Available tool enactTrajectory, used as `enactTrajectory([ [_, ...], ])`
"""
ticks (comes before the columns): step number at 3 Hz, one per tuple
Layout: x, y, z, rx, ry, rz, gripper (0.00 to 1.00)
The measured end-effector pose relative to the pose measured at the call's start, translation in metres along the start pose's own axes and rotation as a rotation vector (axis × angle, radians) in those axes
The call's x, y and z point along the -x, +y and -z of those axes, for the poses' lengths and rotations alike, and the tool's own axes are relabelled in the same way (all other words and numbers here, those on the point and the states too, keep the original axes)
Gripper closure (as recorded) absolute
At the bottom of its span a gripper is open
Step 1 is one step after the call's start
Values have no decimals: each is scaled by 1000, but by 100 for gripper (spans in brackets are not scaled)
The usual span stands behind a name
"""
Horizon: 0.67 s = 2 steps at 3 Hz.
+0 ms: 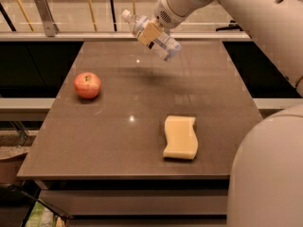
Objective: Place blue plastic bottle upright
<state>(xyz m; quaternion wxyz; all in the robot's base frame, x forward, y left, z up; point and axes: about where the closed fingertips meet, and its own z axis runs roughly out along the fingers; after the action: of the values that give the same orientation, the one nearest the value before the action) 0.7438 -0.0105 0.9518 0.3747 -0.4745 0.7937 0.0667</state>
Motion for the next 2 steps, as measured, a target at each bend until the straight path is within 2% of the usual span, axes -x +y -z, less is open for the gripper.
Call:
enactTrajectory([
  [1, 19, -4, 6, 0, -84, 15, 100],
  [2, 26, -8, 7, 14, -178, -15, 100],
])
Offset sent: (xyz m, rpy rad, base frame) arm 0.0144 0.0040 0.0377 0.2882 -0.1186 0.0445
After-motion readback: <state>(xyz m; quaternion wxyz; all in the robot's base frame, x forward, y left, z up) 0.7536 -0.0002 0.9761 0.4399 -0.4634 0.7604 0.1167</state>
